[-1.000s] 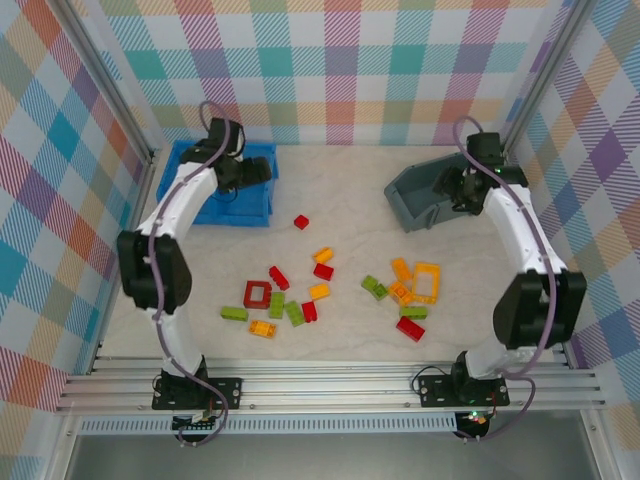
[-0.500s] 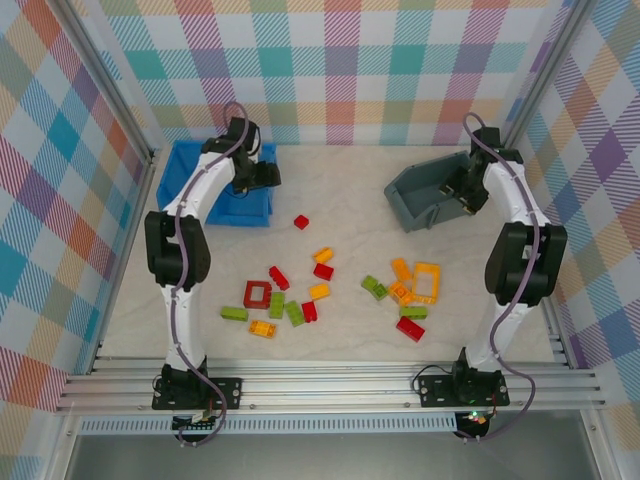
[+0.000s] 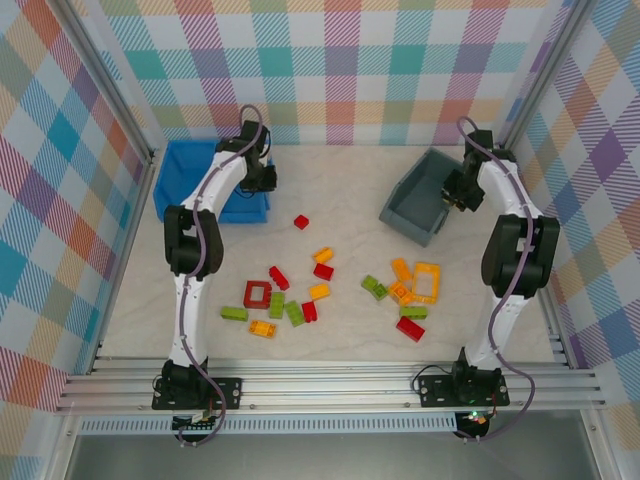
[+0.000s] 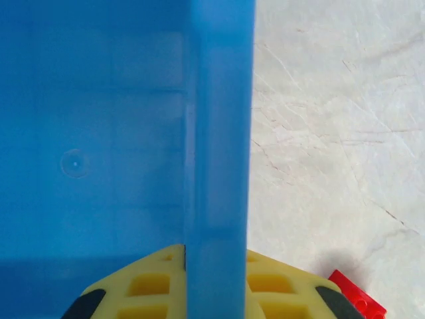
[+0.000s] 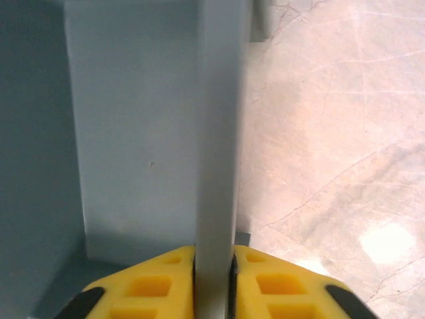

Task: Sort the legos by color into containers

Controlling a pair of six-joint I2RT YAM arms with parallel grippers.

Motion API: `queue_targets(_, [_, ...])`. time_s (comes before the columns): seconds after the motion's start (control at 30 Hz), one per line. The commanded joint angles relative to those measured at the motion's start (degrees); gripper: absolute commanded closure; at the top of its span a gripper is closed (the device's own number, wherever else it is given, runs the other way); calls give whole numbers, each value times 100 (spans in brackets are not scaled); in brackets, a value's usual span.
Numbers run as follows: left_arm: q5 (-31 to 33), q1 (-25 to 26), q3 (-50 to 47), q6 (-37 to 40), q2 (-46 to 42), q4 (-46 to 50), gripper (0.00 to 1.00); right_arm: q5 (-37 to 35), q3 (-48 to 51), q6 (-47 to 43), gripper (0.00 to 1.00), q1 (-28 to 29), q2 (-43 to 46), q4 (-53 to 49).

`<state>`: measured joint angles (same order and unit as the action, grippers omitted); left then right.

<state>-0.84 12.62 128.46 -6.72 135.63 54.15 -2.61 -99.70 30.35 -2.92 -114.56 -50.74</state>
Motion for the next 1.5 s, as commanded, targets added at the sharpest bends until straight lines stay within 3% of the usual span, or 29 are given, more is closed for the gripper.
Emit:
queue_targets(0.0, [-534,62,585,-95,360,-4,100,-157,-151,-229,87,182,-23,-182])
queue_targets(0.17, [-840,250,1486,-415,878,-46,100,-262,-311,-319,91,385,-47,-230])
queue_targets(0.73, [-1190,984,1787,-2391,1259,-1360,100,-109,-228,-328,92,673,87,-252])
queue_targets(0.9, [-1195,1133,1712,-2810,1277,-1140,100,-86,-155,-363,92,686,149,-219])
queue_targets(1.07, [-933,1410,884,-3173,760,-1029,100,-82,-222,-457,92,686,154,-249])
queue_targets(1.27, [-584,1783,-854,-3761,-279,-1661,100,-91,-348,-548,92,683,174,-353])
queue_targets(1.47, [-425,2123,-1937,-4190,-935,-2301,100,6,-208,-599,92,696,283,-264])
